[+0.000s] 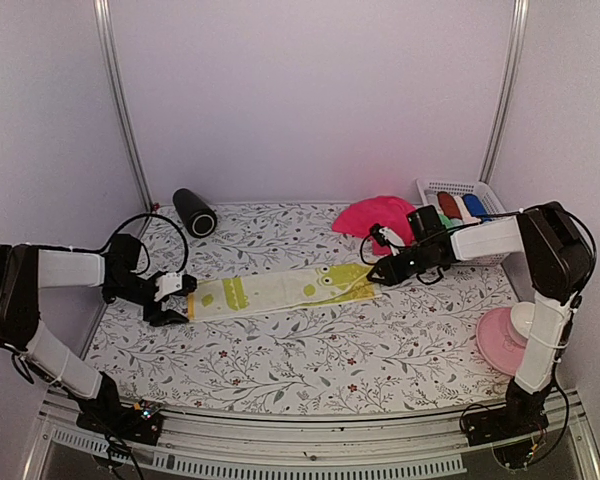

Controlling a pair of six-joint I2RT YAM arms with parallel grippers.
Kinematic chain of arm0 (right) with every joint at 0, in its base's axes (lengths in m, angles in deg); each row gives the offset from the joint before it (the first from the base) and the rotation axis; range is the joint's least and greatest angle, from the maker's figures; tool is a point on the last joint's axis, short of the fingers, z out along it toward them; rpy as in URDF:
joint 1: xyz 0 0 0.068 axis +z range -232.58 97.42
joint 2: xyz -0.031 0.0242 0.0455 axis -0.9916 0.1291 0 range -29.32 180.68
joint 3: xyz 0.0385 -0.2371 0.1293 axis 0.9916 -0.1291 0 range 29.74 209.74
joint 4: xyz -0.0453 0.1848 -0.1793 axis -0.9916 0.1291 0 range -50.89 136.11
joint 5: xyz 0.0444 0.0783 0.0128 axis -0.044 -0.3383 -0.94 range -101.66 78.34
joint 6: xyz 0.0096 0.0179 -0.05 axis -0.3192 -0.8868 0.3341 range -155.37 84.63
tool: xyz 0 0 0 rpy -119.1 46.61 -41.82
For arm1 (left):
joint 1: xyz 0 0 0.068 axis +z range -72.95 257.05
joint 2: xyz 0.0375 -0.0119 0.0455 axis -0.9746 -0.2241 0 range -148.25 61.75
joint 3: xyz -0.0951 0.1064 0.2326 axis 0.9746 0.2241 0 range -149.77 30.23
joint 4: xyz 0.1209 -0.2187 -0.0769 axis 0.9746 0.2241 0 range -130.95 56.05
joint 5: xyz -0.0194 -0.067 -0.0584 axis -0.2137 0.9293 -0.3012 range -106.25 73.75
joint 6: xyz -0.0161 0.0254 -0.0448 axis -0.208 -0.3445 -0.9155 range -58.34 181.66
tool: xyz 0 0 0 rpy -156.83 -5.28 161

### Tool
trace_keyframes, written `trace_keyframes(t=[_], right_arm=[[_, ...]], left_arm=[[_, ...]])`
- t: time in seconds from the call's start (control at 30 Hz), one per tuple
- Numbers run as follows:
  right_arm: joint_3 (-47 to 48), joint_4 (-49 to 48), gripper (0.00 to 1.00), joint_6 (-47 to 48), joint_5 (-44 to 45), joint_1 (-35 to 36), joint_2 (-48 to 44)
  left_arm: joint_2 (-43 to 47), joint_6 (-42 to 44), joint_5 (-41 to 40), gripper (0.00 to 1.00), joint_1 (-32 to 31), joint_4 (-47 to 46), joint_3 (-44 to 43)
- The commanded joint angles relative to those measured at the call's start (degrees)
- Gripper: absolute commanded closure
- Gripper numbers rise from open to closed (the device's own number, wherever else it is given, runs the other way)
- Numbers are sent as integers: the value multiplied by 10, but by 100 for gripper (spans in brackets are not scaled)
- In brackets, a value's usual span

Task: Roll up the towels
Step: Fold the towel at the center of the board, then smooth out the towel at the center of the board.

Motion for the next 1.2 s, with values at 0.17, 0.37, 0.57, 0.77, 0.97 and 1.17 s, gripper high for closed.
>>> trace_keyframes(t=[0.17,0.37,0.57,0.77,0.97,1.17], right_arm=[[-2,61,63,8,36,14,-68],[-5,67,63,-7,56,15,-91],[42,48,89,-79,65,20,-45],[93,38,98,-125,50,48,24],[82,46,98,-128,15,62,34],[33,53,98,-120,13,65,19]], left_arm=[[-6,-45,16,15,37,-10,-56],[-25,-166,-11,16,24,-92,-70],[-43,-235,-43,42,-8,-136,-72],[-51,-269,-116,57,-57,-185,-57],[-94,-290,-222,73,-78,-231,-57],[-122,-287,-275,76,-83,-258,-47]])
